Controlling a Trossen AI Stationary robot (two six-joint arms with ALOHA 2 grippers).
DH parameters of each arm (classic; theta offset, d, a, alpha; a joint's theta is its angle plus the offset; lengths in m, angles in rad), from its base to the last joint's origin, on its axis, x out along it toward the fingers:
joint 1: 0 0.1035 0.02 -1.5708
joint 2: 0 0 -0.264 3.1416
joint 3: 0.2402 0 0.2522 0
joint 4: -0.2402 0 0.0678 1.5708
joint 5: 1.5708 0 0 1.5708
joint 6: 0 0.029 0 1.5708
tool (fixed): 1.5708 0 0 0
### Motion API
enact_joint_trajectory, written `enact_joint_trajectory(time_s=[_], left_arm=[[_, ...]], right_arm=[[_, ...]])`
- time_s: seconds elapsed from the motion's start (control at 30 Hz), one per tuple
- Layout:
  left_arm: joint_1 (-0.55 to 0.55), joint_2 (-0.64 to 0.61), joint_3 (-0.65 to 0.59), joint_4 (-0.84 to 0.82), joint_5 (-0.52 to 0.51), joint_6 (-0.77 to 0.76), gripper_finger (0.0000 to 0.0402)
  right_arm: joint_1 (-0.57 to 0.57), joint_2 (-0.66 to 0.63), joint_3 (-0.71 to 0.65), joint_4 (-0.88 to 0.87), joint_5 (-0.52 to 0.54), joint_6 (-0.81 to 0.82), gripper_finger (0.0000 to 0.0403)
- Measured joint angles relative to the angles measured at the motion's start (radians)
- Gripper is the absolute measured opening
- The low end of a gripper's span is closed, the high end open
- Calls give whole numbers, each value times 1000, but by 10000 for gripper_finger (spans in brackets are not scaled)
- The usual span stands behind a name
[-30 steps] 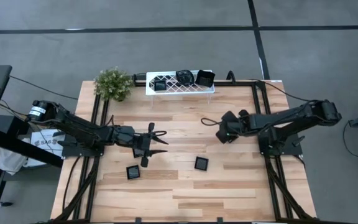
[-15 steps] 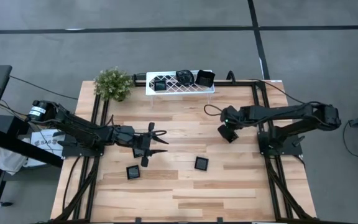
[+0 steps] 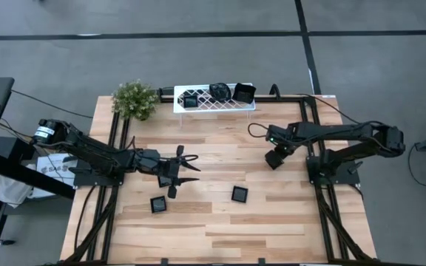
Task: Pick & Place Mini shaped plates
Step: Stack the black square plate on top of the black square plate on the shelf
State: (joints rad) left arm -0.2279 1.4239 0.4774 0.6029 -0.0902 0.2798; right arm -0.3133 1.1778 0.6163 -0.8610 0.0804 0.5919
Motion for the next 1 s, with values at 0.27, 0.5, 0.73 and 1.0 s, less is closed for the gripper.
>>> enact_joint_trajectory(time_s=[0.27, 0.5, 0.73, 1.0], left_arm=[[0, 0, 0, 0, 0, -15, 140], [0, 0, 0, 0, 0, -26, 140], [1, 0, 0, 1, -1, -24, 140], [0, 0, 0, 1, -1, -24, 140]], right_arm=[[42, 0, 0, 27, -4, -52, 46], [85, 0, 0, 94, 29, -96, 43], [101, 0, 0, 82, 33, -48, 42], [113, 22, 0, 53, 64, -14, 74]])
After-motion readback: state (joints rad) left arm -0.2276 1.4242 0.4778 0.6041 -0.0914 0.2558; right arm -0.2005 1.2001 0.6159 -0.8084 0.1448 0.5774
